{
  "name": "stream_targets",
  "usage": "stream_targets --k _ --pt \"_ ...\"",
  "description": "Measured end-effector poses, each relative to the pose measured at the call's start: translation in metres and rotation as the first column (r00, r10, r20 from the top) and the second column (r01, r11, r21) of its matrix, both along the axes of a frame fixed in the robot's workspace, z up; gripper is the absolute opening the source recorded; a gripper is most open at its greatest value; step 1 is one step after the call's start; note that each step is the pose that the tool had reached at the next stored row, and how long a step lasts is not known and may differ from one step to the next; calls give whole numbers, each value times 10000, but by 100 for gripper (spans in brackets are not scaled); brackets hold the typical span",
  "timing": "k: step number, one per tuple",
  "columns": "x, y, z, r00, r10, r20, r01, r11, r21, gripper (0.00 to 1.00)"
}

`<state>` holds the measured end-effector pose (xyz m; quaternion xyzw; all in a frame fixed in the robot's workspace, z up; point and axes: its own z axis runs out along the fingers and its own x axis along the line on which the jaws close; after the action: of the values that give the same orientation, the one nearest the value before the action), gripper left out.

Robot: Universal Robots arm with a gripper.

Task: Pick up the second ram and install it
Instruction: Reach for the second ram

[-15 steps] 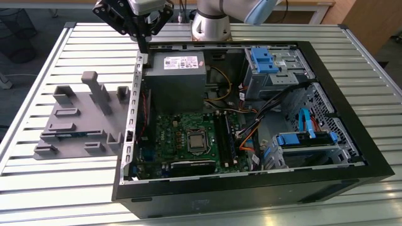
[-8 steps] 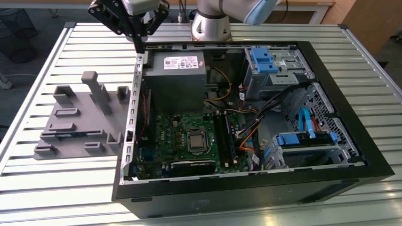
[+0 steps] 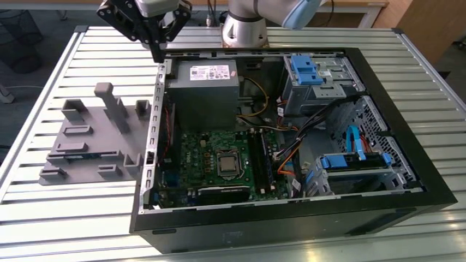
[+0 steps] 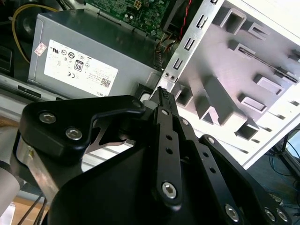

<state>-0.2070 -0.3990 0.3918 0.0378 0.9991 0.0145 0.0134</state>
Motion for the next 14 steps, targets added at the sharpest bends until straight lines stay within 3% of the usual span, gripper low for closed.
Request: stream_targets --k 2,14 --pt "-2 0 1 10000 1 -2 -1 10000 -41 11" --pt "-151 0 1 10000 0 -1 0 10000 -41 11"
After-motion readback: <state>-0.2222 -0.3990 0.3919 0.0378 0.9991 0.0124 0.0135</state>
